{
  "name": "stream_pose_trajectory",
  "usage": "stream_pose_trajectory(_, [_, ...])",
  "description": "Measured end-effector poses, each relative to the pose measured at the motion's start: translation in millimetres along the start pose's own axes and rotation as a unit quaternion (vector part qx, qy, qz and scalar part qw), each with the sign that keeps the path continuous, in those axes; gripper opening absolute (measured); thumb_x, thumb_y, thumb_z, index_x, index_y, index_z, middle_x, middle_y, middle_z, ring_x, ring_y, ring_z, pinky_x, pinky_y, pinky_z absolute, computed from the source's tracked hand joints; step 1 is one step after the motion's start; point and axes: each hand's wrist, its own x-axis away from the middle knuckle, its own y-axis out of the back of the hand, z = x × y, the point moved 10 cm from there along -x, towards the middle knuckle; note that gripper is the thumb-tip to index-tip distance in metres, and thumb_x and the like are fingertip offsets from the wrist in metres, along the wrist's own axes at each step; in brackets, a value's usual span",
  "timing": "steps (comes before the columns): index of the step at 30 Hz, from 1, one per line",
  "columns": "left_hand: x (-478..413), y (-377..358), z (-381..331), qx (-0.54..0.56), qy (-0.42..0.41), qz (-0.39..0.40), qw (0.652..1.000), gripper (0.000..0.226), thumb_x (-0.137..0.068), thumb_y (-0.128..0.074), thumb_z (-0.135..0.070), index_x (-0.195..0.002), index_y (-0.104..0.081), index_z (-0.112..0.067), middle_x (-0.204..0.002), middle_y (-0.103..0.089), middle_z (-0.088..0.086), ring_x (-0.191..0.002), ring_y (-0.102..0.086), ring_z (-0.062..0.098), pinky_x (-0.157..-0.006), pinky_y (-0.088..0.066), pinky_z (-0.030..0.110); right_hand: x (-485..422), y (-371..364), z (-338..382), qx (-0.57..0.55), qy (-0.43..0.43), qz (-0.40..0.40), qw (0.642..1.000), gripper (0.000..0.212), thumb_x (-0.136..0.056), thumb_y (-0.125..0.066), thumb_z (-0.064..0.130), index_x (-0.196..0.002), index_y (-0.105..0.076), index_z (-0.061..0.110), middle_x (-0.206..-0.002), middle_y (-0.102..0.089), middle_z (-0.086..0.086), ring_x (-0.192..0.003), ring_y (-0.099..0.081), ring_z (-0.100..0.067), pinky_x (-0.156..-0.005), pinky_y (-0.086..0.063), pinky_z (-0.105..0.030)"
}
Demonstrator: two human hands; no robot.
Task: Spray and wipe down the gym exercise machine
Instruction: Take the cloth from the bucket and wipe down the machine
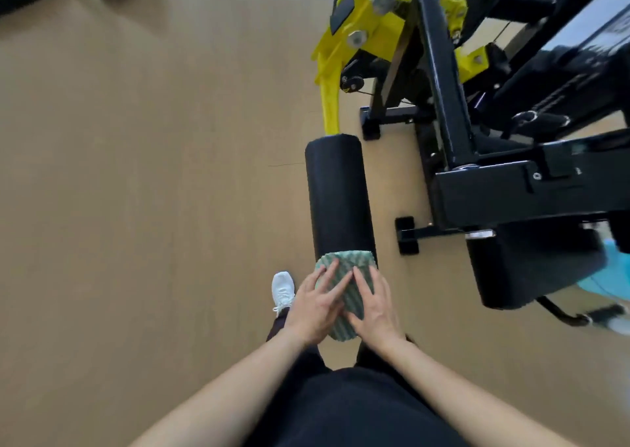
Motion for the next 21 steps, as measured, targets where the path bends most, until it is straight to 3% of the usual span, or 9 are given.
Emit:
stream_pose_trajectory(2, [-6.7,5.4,7.6,-0.046,-0.059,0.031,0.997,0.066,-0.1,-0.035,-0.043,-0.162,-0.013,-0.04,-0.172,-0.015,0.001,-0.155,-0.026,0.036,-0.123,-0.031,0.052,3.1,-10.3,4.3,0.016,-0.059,-0.007,0.998,0.106,-0.089,-0.072,0.046,-0.164,0.0,0.028,-0.171,0.012,-0.004,-0.158,0.002,-0.029,-0.127,-0.024,-0.045])
stream_pose_trajectory(6, [-30.9,28.5,16.4,-0.126,-0.131,0.06,0.982,0.07,-0.104,-0.041,-0.047,-0.163,-0.005,-0.041,-0.173,-0.002,-0.005,-0.159,-0.009,0.036,-0.127,-0.01,0.055,-3.3,-20.2,25.4,0.064,-0.164,-0.032,0.984,0.121,-0.089,-0.069,0.055,-0.157,0.028,0.027,-0.168,0.024,-0.014,-0.157,0.008,-0.041,-0.127,-0.011,-0.057])
stream_pose_trajectory(11, [-64.4,59.4,24.1,-0.197,-0.176,0.072,0.962,0.069,-0.106,-0.039,-0.049,-0.163,-0.001,-0.04,-0.173,0.002,-0.008,-0.159,0.001,0.037,-0.127,-0.001,0.059,-22.8,-7.8,36.2,0.048,-0.218,-0.049,0.974,0.12,-0.091,-0.069,0.048,-0.157,0.029,0.027,-0.167,0.023,-0.015,-0.157,0.004,-0.042,-0.127,-0.008,-0.058])
stream_pose_trajectory(14, [-83.8,71.7,23.6,-0.227,-0.172,0.085,0.955,0.065,-0.107,-0.034,-0.046,-0.163,0.0,-0.041,-0.173,0.004,-0.01,-0.159,0.003,0.037,-0.127,-0.001,0.06,-39.9,3.1,34.4,0.015,-0.21,-0.059,0.976,0.117,-0.091,-0.07,0.048,-0.159,0.023,0.028,-0.169,0.018,-0.013,-0.157,0.002,-0.041,-0.127,-0.011,-0.057])
stream_pose_trajectory(21, [-115.6,103.3,17.7,-0.271,-0.152,0.113,0.944,0.068,-0.105,-0.042,-0.039,-0.162,-0.006,-0.045,-0.173,0.001,-0.012,-0.159,0.0,0.037,-0.128,-0.002,0.057,-63.3,13.8,43.2,-0.022,-0.226,-0.05,0.973,0.12,-0.091,-0.067,0.055,-0.155,0.031,0.028,-0.169,0.016,-0.016,-0.155,0.0,-0.046,-0.123,-0.012,-0.065])
